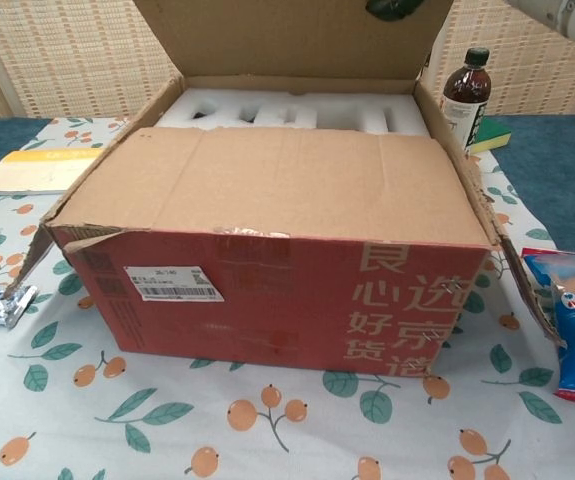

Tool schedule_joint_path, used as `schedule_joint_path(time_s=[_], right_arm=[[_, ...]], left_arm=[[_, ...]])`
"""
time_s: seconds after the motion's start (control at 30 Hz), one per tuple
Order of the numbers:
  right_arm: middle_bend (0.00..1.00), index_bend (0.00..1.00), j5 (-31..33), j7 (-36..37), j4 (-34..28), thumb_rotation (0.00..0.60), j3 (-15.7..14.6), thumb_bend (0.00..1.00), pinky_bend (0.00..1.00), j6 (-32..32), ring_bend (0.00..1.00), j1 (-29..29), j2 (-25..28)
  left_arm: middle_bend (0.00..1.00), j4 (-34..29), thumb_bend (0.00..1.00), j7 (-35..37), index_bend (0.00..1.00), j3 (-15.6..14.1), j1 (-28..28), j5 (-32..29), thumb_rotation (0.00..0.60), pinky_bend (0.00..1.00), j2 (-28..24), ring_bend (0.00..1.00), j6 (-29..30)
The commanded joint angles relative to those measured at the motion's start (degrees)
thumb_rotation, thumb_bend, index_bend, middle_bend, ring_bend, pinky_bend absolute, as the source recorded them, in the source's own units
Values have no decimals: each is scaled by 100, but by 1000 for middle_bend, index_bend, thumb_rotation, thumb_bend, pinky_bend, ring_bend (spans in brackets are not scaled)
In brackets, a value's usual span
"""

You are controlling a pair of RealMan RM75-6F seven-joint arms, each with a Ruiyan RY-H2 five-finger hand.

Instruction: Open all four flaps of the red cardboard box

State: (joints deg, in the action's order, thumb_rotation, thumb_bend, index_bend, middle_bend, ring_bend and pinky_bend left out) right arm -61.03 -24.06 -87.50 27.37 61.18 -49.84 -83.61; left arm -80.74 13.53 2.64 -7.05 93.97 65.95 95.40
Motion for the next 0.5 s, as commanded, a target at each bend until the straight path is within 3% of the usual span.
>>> schedule_joint_path(time_s=[0.03, 0.17, 0.5], right_arm=[[0, 0, 329, -40, 244, 600, 209, 398, 0, -120, 0, -213, 42], [0, 0, 546, -29, 667, 600, 314, 398, 0, -243, 0, -437, 16], [0, 0, 352, 281, 2883, 600, 152, 396, 0, -381, 0, -989, -547]], left_arm=[[162, 37, 401, 47, 47, 5, -31, -40, 600, 0, 2, 22, -80], [161, 78, 401, 129, 55, 20, -64, -99, 600, 0, 4, 22, -182], [154, 269, 399, 343, 49, 156, -139, -549, 600, 0, 56, 23, -583]])
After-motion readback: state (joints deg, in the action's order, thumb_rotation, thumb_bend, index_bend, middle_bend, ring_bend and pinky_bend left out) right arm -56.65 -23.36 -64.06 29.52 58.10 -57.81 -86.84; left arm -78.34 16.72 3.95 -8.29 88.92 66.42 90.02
